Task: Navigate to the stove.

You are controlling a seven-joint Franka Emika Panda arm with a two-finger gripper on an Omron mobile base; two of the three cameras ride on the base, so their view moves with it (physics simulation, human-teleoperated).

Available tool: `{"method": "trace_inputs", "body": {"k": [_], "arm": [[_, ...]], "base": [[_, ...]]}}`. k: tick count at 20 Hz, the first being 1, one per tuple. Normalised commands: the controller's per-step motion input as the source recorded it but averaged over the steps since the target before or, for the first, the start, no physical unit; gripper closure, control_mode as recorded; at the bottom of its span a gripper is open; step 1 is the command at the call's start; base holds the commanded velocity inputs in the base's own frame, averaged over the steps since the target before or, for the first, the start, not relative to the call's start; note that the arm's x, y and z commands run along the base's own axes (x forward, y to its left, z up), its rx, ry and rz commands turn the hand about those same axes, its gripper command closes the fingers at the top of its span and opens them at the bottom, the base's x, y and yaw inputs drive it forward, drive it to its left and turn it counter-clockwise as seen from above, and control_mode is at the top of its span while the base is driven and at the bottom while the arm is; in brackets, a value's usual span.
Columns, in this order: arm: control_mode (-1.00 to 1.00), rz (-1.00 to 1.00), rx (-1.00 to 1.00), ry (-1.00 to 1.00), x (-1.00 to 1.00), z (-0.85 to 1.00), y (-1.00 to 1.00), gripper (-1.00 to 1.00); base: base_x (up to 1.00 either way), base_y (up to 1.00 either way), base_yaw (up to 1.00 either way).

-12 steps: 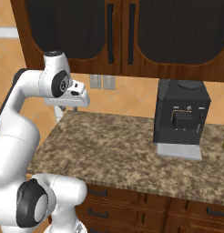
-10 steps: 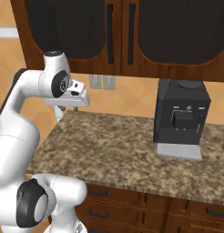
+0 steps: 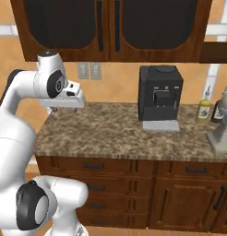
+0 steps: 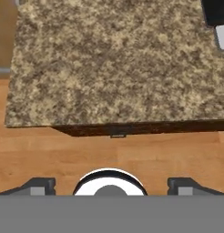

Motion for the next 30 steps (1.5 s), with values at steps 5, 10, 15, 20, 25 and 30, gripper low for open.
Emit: {"method": "trace_inputs", "body": {"k": [5, 10, 15, 20, 25, 30], "arm": [[1.00, 0.00, 0.00, 0.00, 0.00, 0.00, 0.00, -1.00], [1.00, 0.00, 0.00, 0.00, 0.00, 0.00, 0.00, -1.00], [1.00, 0.00, 0.00, 0.00, 0.00, 0.00, 0.00, -1.00], [1.00, 0.00, 0.00, 0.00, 0.00, 0.00, 0.00, -1.00], [1.00, 0.00, 0.00, 0.00, 0.00, 0.00, 0.00, -1.00], [1.00, 0.00, 0.00, 0.00, 0.00, 0.00, 0.00, -1.00]], "base": [[0.00, 0.00, -0.81], [0.02, -0.05, -0.79], [0.10, -0.15, -0.76], [0.08, -0.24, -0.73], [0.00, -0.25, -0.73], [0.06, -0.30, -0.75]]}}
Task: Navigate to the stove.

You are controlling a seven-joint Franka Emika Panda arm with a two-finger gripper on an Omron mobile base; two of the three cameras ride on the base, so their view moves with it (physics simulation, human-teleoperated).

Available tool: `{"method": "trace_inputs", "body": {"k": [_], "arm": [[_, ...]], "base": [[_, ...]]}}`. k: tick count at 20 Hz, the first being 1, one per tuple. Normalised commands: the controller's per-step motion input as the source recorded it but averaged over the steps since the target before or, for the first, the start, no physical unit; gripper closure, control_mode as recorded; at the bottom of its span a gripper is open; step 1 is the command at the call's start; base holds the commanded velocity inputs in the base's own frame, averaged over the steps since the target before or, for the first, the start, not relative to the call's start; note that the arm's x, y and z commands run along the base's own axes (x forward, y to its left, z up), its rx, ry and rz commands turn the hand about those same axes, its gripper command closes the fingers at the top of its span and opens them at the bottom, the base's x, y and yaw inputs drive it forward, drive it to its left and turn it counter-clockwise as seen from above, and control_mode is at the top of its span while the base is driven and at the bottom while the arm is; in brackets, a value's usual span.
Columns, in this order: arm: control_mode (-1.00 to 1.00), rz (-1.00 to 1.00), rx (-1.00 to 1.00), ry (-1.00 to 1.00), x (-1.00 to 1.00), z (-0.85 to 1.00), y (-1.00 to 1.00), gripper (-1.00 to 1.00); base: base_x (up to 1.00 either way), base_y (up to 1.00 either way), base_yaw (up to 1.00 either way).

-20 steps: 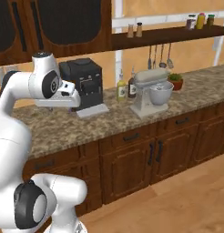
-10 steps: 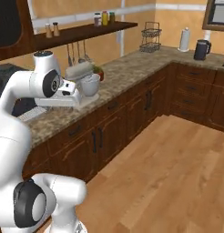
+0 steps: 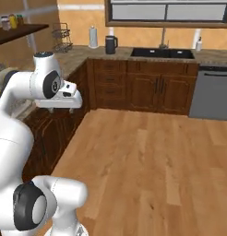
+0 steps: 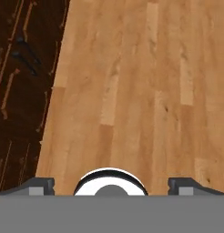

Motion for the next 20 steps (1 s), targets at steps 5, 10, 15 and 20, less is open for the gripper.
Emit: {"method": "trace_inputs", "body": {"k": [5, 10, 15, 20], "arm": [[1.00, 0.00, 0.00, 0.00, 0.00, 0.00, 0.00, -1.00], [1.00, 0.00, 0.00, 0.00, 0.00, 0.00, 0.00, -1.00], [1.00, 0.00, 0.00, 0.00, 0.00, 0.00, 0.00, -1.00], [1.00, 0.00, 0.00, 0.00, 0.00, 0.00, 0.00, -1.00]], "base": [[0.18, -0.27, -0.77], [0.75, 0.05, -0.71], [1.00, 0.52, -0.36], [1.00, 0.44, -0.42]]}}
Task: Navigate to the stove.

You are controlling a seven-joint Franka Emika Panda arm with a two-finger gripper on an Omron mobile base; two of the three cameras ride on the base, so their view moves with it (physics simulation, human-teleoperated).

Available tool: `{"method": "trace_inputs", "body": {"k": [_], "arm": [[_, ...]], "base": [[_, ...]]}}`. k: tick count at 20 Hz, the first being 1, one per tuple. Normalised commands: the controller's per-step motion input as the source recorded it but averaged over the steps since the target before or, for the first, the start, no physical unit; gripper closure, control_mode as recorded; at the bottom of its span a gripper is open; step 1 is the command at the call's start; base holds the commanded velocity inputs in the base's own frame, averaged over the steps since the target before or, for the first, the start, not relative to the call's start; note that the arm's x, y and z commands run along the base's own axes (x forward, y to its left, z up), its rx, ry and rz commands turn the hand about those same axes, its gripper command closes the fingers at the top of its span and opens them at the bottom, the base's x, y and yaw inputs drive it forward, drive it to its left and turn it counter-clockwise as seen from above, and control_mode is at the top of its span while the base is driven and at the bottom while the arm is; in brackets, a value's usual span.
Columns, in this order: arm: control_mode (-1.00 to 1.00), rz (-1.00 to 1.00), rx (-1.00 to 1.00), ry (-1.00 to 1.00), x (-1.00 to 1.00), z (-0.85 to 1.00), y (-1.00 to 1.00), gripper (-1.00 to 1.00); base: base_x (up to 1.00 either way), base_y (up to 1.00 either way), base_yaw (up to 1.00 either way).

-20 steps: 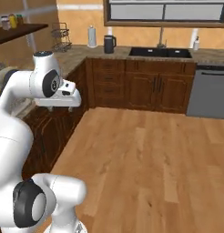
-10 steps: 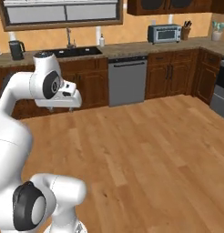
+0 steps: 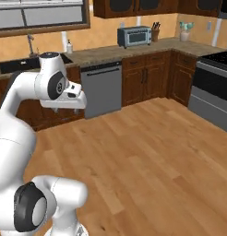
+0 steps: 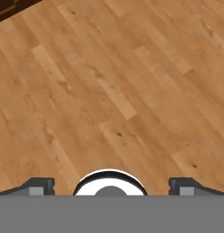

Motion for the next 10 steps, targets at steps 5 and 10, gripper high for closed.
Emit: {"method": "trace_inputs", "body": {"k": [5, 10], "arm": [[1.00, 0.00, 0.00, 0.00, 0.00, 0.00, 0.00, -1.00], [1.00, 0.00, 0.00, 0.00, 0.00, 0.00, 0.00, -1.00]], "base": [[1.00, 0.50, -0.40], [1.00, 0.31, -0.37]]}}
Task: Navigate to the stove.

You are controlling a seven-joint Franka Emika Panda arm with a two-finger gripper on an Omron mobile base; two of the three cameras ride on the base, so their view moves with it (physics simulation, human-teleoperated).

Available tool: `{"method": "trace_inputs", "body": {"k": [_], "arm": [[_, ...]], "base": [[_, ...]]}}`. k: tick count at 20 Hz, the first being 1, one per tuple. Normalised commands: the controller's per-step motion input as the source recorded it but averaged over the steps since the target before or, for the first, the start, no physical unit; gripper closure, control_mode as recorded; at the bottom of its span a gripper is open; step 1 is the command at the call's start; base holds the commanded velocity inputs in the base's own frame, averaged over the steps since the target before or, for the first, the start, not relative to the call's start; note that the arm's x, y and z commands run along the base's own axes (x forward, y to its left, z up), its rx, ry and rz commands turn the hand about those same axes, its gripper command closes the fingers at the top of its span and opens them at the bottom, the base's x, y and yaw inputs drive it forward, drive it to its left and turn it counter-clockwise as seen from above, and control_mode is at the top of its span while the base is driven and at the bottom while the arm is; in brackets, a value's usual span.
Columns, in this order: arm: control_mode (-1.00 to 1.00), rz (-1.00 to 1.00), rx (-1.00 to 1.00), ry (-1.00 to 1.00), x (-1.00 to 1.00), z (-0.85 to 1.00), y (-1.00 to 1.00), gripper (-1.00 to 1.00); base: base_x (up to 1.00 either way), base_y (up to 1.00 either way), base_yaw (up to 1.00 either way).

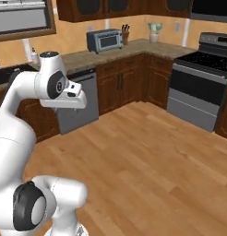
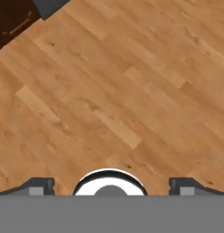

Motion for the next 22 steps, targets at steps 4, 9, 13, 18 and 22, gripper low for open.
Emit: {"method": "trace_inputs", "body": {"k": [4, 9, 13, 18, 22], "arm": [[1.00, 0.00, 0.00, 0.00, 0.00, 0.00, 0.00, -1.00], [1.00, 0.00, 0.00, 0.00, 0.00, 0.00, 0.00, -1.00], [1.00, 0.00, 0.00, 0.00, 0.00, 0.00, 0.00, -1.00], [1.00, 0.00, 0.00, 0.00, 0.00, 0.00, 0.00, -1.00], [1.00, 0.00, 0.00, 0.00, 0.00, 0.00, 0.00, -1.00]], "base": [[1.00, 0.01, -0.43], [1.00, 0.00, -0.49], [1.00, 0.12, -0.27], [1.00, 0.00, -0.17], [1.00, 0.06, -0.42]]}}
